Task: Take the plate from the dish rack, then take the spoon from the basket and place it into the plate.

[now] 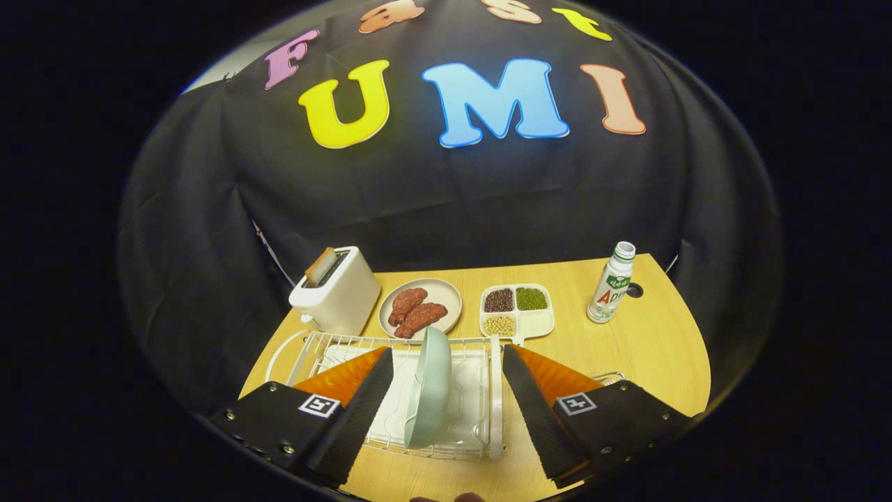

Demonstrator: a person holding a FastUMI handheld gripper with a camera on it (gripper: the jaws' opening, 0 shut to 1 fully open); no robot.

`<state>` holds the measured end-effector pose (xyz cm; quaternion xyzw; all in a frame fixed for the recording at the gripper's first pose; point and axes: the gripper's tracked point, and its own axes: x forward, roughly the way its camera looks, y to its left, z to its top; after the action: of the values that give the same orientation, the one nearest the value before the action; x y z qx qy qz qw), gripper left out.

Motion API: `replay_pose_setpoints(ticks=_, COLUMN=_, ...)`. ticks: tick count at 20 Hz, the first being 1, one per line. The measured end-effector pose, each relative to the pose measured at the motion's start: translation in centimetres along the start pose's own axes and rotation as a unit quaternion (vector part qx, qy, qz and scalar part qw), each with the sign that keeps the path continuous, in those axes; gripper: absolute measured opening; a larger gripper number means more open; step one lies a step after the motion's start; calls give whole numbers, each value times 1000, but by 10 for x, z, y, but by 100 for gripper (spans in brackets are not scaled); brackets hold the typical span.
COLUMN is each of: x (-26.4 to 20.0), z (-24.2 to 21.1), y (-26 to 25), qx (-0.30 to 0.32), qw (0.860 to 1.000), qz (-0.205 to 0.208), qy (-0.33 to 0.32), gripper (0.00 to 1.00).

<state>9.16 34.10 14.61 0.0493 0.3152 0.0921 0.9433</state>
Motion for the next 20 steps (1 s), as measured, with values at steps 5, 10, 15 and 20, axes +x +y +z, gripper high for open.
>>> replay_pose_setpoints(ticks=5, x=26, z=-18, y=5, qx=-2, qw=998, qz=-29, qy=60, gripper=97)
replay_pose_setpoints(ticks=10, x=54, z=-44, y=2, qx=0, qw=990, qz=-76, qy=119, gripper=97)
replay_pose_setpoints(ticks=15, x=71, z=-69, y=-8, qx=-13, qw=977, qz=-134, qy=165, gripper=96)
replay_pose_setpoints(ticks=20, x=84, z=-94, y=4, qx=16, qw=973, qz=-127, qy=193, gripper=39)
